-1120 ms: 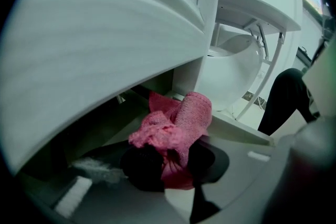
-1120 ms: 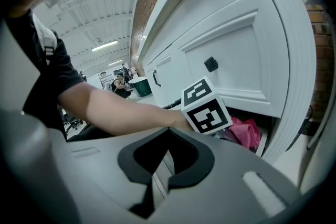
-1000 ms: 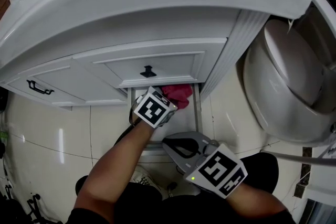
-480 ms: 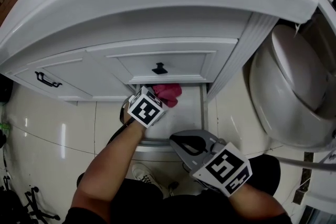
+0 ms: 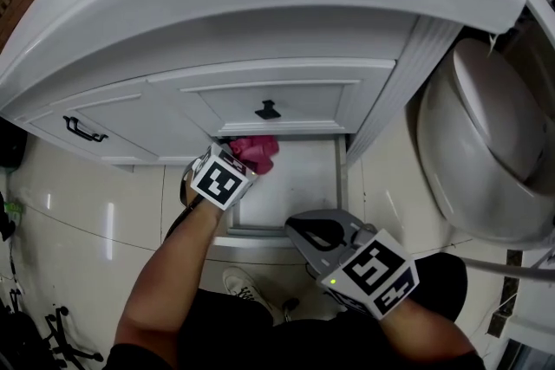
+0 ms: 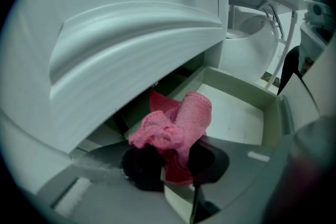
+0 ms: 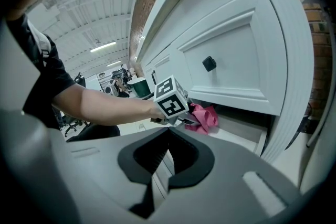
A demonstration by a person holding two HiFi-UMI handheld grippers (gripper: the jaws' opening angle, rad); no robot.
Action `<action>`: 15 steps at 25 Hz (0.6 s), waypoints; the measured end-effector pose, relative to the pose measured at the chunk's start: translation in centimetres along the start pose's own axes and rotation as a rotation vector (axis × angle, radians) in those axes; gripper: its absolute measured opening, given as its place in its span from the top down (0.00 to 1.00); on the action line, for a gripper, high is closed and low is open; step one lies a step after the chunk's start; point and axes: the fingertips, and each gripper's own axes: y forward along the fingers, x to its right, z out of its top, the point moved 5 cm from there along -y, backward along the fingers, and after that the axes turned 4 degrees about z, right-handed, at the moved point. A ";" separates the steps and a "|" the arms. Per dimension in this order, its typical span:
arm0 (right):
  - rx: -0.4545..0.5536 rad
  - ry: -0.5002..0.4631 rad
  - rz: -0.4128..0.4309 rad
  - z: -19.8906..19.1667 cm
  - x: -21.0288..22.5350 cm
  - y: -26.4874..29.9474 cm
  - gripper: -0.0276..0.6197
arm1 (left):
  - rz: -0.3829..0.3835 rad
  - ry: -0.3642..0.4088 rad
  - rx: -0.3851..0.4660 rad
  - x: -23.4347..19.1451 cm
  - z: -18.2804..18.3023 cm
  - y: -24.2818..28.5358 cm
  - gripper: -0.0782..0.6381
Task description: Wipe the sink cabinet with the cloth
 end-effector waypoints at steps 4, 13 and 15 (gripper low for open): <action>-0.005 0.004 -0.004 -0.2 0.0 0.0 0.95 | -0.002 -0.020 0.009 -0.2 0.0 -0.1 0.76; -0.010 -0.005 0.018 -0.2 -0.6 0.2 0.95 | -0.139 -0.105 0.132 2.0 2.8 -2.5 0.76; -0.007 -0.007 0.024 -0.2 -0.7 0.2 0.95 | -0.201 -0.105 0.162 3.7 3.9 -2.6 0.76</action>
